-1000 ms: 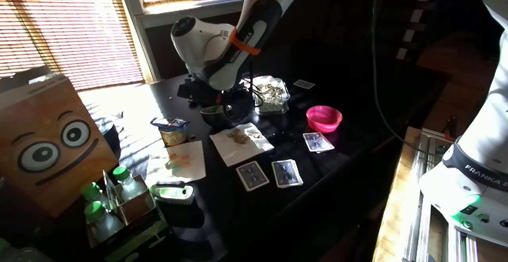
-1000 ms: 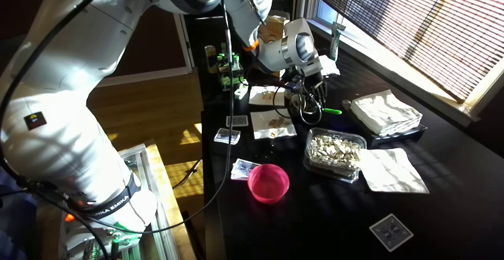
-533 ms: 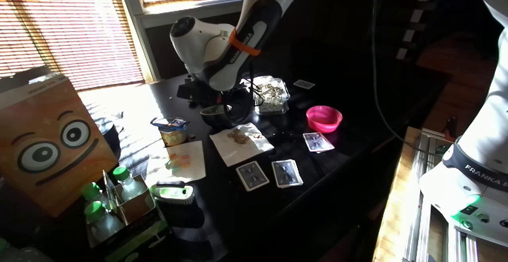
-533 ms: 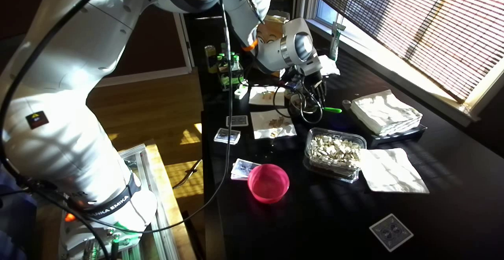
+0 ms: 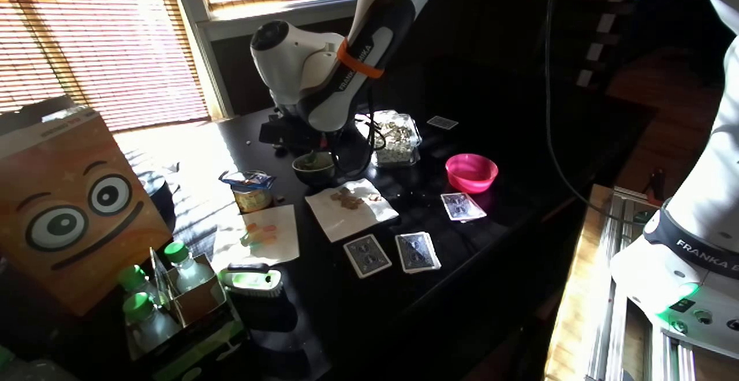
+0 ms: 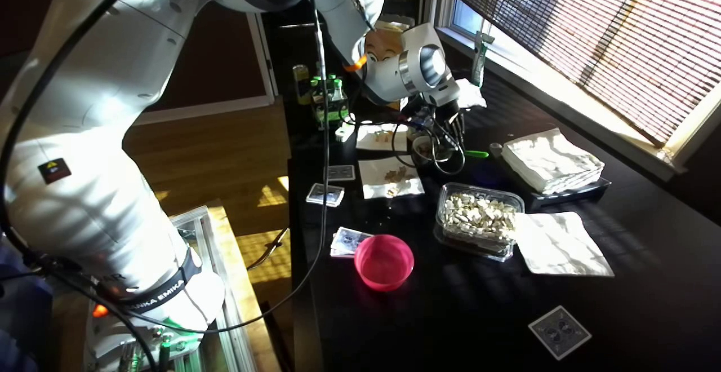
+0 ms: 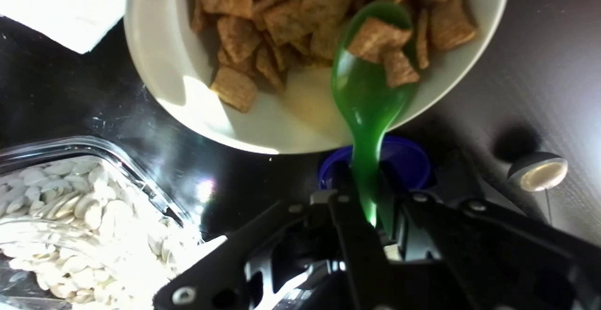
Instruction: Use the spoon to put some of the bowl's contents on the serviette
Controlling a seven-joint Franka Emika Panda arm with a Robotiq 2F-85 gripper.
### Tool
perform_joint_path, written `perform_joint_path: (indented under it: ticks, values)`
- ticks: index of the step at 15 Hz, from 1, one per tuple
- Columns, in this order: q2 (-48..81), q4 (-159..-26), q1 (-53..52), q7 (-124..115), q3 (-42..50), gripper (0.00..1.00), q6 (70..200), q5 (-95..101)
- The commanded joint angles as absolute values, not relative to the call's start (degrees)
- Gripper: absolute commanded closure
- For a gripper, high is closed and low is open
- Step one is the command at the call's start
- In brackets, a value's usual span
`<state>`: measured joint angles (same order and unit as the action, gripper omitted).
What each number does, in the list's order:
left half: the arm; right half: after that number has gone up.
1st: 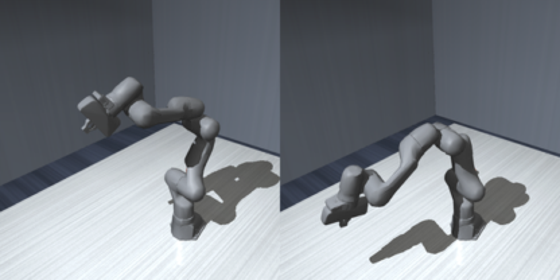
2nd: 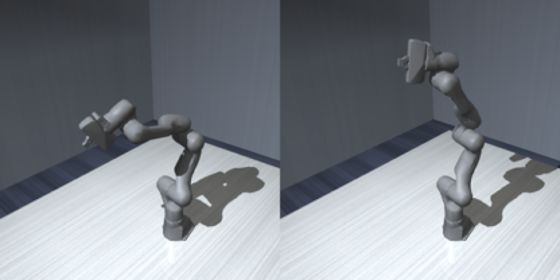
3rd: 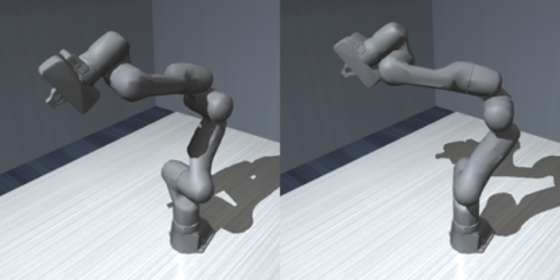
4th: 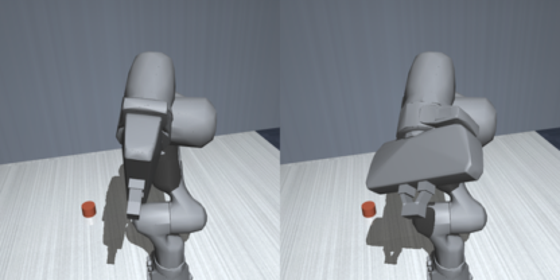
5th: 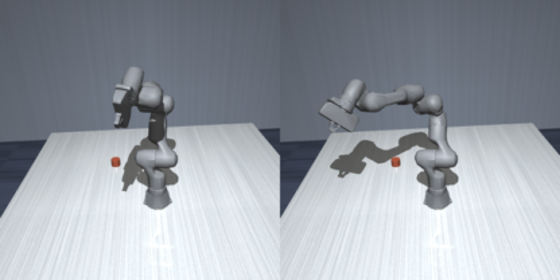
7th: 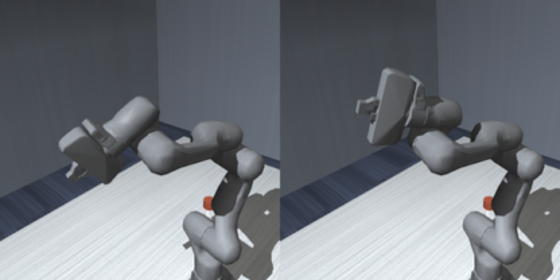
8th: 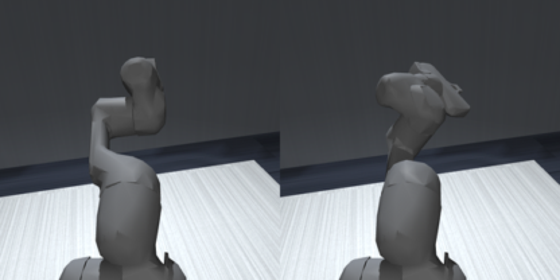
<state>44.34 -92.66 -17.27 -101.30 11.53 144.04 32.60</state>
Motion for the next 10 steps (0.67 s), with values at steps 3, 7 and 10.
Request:
perform_joint_path:
  ticks: [3,7,10]
  values:
    - [42.0,-96.2,-17.8,-96.5,12.0,0.96,146.7,32.6]
    - [40.8,-97.6,-17.3,-92.9,11.4,0.96,147.0,31.6]
    - [39.0,-99.5,-17.3,-90.5,11.1,0.96,146.6,31.5]
